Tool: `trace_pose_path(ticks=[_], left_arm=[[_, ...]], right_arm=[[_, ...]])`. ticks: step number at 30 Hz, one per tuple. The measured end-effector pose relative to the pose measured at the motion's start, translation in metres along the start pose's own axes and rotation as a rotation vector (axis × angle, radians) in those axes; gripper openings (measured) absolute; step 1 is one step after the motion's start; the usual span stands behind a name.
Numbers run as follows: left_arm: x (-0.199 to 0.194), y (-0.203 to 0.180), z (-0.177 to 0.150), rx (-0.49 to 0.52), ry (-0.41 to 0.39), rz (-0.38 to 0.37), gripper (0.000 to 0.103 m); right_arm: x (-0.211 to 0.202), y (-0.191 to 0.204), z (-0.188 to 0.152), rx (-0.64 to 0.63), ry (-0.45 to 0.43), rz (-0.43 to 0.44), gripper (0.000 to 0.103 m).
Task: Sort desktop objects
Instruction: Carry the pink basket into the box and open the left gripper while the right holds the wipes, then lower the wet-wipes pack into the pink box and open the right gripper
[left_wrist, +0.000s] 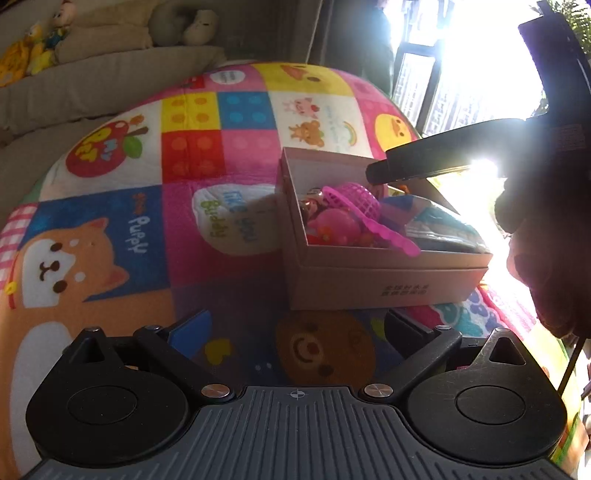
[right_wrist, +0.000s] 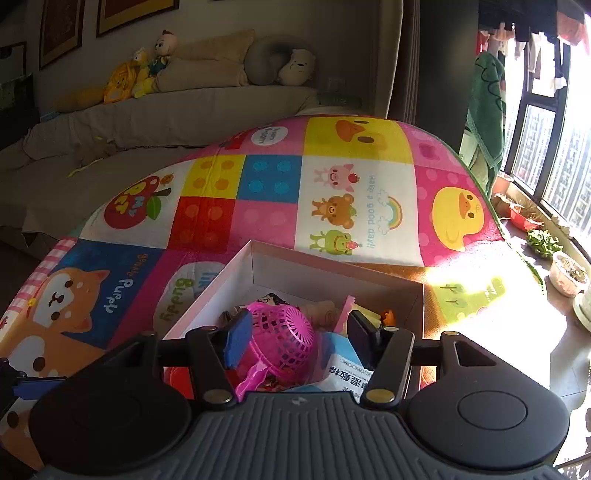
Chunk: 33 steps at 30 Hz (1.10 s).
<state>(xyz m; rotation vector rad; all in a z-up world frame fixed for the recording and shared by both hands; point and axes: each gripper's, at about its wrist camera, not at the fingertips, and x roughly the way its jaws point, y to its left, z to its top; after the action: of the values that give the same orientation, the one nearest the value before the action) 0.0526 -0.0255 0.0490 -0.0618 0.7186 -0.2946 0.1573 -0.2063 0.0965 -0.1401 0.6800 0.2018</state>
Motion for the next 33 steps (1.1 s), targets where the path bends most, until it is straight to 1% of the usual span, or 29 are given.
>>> trace_pose_path(ticks=[6, 8, 11, 12, 13, 15, 17, 18, 19, 20, 23, 26, 27, 29, 31, 32, 33], left_arm=[[-0.014, 0.013, -0.007, -0.036, -0.012, 0.003, 0.103], [-0.016, 0.019, -0.01, -0.052, -0.011, 0.007, 0.103], [-0.018, 0.027, -0.014, -0.077, -0.007, 0.008, 0.103], [-0.018, 0.029, -0.016, -0.086, -0.006, 0.008, 0.103], [-0.018, 0.031, -0.017, -0.091, -0.004, 0.008, 0.103], [-0.019, 0.035, -0.02, -0.101, 0.0, 0.014, 0.103], [-0.018, 0.039, -0.021, -0.109, 0.004, 0.023, 0.103], [-0.018, 0.041, -0.022, -0.116, 0.005, 0.027, 0.103], [-0.018, 0.042, -0.022, -0.123, 0.005, 0.029, 0.103], [-0.018, 0.043, -0.022, -0.129, 0.005, 0.028, 0.103], [-0.019, 0.042, -0.022, -0.132, 0.002, 0.02, 0.103], [-0.022, 0.038, -0.021, -0.12, -0.002, 0.016, 0.103], [-0.023, 0.038, -0.021, -0.119, -0.003, 0.016, 0.103], [-0.023, 0.037, -0.02, -0.117, -0.006, 0.019, 0.103], [-0.023, 0.036, -0.019, -0.117, -0.006, 0.023, 0.103], [-0.022, 0.036, -0.019, -0.116, -0.006, 0.025, 0.103], [-0.022, 0.036, -0.019, -0.115, -0.005, 0.026, 0.103]], right_arm=[[0.05, 0.009, 0.015, 0.034, 0.115, 0.032, 0.056], [0.065, 0.013, 0.018, 0.02, 0.159, 0.036, 0.059], [0.081, 0.015, 0.018, 0.012, 0.201, 0.004, 0.063], [0.085, 0.015, 0.018, 0.009, 0.209, -0.003, 0.063], [0.086, 0.014, 0.017, 0.008, 0.211, -0.015, 0.06], [0.084, 0.012, 0.016, 0.005, 0.195, -0.036, 0.054], [0.077, 0.009, 0.017, -0.001, 0.167, -0.06, 0.04], [0.073, 0.006, 0.018, 0.005, 0.157, -0.064, 0.038], [0.07, 0.003, 0.02, 0.013, 0.149, -0.069, 0.032], [0.067, 0.0, 0.022, 0.019, 0.141, -0.076, 0.03], [0.06, -0.007, 0.028, 0.028, 0.122, -0.104, 0.03], [0.052, -0.01, 0.035, 0.019, 0.082, -0.157, 0.03], [0.05, -0.009, 0.037, 0.008, 0.061, -0.193, 0.03], [0.046, 0.0, 0.04, -0.05, 0.003, -0.311, 0.03], [0.048, 0.012, 0.039, -0.119, -0.029, -0.378, 0.03], [0.049, 0.017, 0.039, -0.136, -0.02, -0.353, 0.035], [0.049, 0.018, 0.039, -0.131, -0.009, -0.301, 0.04]])
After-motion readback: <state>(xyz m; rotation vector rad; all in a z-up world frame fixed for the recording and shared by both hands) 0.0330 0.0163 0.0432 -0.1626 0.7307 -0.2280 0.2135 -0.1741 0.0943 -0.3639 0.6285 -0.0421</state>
